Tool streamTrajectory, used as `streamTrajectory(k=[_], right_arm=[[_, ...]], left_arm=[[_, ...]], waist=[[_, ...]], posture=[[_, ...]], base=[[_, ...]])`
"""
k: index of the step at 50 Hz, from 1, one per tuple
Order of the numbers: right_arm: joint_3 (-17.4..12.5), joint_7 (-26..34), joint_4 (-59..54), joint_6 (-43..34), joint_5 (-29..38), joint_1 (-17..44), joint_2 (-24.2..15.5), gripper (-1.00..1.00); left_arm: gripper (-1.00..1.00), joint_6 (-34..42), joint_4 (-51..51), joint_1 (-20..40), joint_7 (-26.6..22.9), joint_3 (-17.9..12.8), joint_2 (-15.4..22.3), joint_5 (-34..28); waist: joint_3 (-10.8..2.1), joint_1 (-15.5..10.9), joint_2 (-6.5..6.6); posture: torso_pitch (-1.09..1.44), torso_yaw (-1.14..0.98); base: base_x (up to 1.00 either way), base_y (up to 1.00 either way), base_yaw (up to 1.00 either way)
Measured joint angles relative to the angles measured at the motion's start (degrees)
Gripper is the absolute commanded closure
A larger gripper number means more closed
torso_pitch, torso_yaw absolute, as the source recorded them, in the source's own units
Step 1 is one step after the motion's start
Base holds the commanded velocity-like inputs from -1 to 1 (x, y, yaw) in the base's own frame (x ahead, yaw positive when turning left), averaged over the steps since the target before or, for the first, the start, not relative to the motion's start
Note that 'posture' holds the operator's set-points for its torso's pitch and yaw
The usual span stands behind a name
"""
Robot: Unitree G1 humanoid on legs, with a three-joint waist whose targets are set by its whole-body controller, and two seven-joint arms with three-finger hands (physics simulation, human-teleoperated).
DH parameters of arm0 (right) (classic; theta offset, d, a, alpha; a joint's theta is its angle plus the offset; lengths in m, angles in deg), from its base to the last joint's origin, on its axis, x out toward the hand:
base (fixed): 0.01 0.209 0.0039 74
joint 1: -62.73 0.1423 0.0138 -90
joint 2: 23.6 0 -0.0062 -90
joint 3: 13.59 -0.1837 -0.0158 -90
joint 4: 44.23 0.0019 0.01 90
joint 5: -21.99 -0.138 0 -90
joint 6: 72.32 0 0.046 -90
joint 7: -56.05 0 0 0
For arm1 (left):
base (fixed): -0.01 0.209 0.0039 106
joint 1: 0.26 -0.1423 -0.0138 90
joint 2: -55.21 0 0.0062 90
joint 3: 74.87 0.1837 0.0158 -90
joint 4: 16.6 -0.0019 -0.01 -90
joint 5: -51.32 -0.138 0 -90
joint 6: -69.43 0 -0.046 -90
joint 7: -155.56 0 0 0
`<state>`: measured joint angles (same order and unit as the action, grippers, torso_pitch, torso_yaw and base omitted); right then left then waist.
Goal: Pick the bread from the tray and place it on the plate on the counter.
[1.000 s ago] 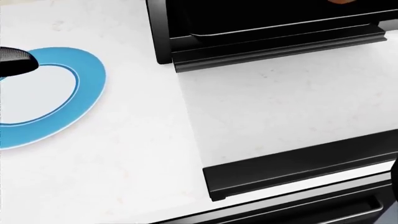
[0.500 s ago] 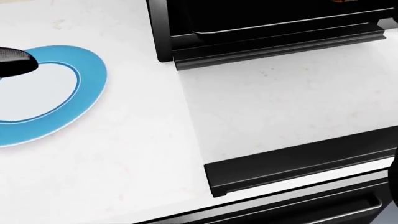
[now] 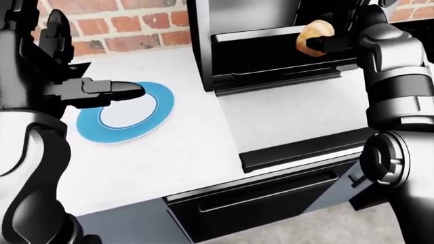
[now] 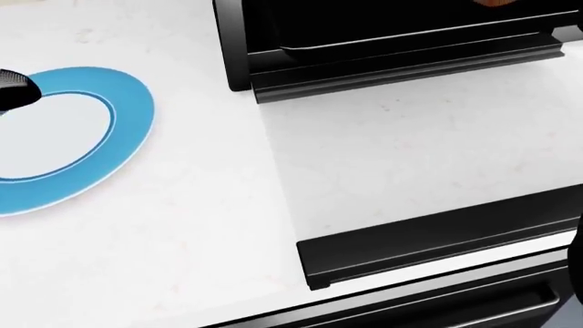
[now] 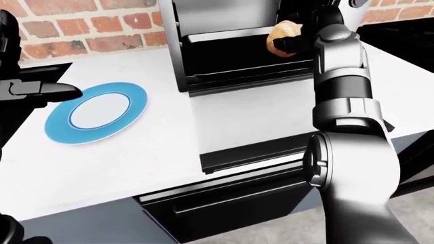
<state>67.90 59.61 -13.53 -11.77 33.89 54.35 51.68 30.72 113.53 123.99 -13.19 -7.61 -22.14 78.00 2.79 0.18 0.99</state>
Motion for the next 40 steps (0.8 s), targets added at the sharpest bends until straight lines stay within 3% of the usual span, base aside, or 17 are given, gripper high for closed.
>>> streamTrajectory(k=[15,25,40], right_arm=[[0.1,0.2,-0.7,0.9,0.6,0.5,0.3,0.47],[0.0,-0.7,-2.1,3.5,0.9,0.7,0.5,1.00],[0.2,-5.5,-5.9,10.5,0.9,2.4,1.1,1.00]], left_arm=[[-1.00,0.4,-0.2,1.0,1.3,0.2,1.4,1.9],[-1.00,0.2,-0.1,0.4,1.4,0.1,1.4,1.9],[-1.00,0.0,0.4,-0.6,1.6,-0.7,1.8,2.7]], waist=[[0.06,0.1,0.15],[0.24,0.2,0.18],[0.56,0.2,0.50]], posture=[[0.00,0.00],[0.00,0.00],[0.00,0.00]], base=[[0.00,0.00,0.00],[0.00,0.00,0.00],[0.00,0.00,0.00]])
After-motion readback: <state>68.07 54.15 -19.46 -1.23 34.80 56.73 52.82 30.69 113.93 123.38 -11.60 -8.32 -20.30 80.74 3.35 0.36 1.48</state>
